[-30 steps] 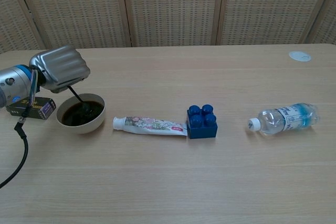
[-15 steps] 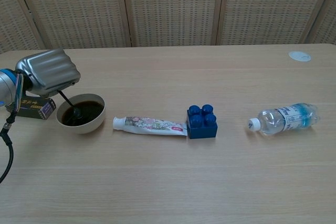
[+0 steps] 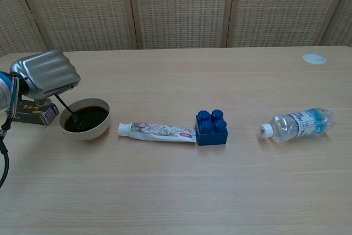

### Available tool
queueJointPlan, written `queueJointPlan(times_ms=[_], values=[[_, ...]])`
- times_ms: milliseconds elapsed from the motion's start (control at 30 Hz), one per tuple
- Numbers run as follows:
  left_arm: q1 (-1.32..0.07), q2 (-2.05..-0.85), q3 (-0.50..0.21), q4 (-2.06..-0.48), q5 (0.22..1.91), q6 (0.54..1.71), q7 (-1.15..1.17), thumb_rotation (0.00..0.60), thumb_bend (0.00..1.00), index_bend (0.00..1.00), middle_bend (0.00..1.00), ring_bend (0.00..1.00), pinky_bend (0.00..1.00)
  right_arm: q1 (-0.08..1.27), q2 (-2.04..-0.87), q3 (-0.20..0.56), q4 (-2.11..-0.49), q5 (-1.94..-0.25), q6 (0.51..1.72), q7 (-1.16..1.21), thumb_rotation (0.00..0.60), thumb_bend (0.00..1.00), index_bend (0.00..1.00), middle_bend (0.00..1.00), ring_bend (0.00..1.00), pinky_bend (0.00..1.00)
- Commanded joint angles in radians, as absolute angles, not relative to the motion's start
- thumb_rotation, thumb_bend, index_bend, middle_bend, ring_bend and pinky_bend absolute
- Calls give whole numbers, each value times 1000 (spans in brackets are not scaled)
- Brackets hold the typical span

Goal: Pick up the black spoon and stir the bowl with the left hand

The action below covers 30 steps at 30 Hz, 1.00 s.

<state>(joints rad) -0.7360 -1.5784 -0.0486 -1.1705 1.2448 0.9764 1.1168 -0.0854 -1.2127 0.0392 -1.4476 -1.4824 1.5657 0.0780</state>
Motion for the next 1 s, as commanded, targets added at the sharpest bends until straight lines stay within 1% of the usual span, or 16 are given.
queueJointPlan(times_ms=[33, 200, 333, 567, 733, 900, 1000], values=[[-735, -1573, -48, -1180, 1241, 981, 1122, 600, 193, 619, 932, 837, 776, -86, -1212, 39, -1447, -1483, 1567, 78, 600, 189, 222, 78, 0, 0], [-733, -1565, -48, -1196, 1236, 989, 1126, 600, 168, 582, 928, 835, 776, -86, -1213, 39, -1447, -1484, 1568, 80, 600, 189, 221, 77, 0, 0], [-726, -1553, -52, -1215, 1230, 1005, 1124, 600, 169, 513, 924, 833, 776, -86, -1213, 40, -1445, -1485, 1568, 82, 600, 189, 222, 77, 0, 0], [-710, -1530, -47, -1257, 1224, 1033, 1118, 600, 141, 443, 923, 833, 776, -84, -1214, 40, -1441, -1487, 1567, 87, 600, 189, 222, 78, 0, 0], [-700, -1519, -46, -1281, 1205, 1043, 1122, 600, 141, 410, 922, 833, 776, -84, -1213, 40, -1441, -1489, 1568, 89, 600, 189, 221, 77, 0, 0], [-685, -1507, -49, -1306, 1190, 1058, 1094, 600, 140, 335, 911, 829, 776, -84, -1212, 39, -1441, -1494, 1572, 90, 600, 189, 221, 78, 0, 0], [-674, -1495, -55, -1332, 1170, 1058, 1059, 600, 140, 312, 903, 823, 776, -84, -1212, 39, -1442, -1496, 1573, 91, 600, 189, 222, 78, 0, 0]])
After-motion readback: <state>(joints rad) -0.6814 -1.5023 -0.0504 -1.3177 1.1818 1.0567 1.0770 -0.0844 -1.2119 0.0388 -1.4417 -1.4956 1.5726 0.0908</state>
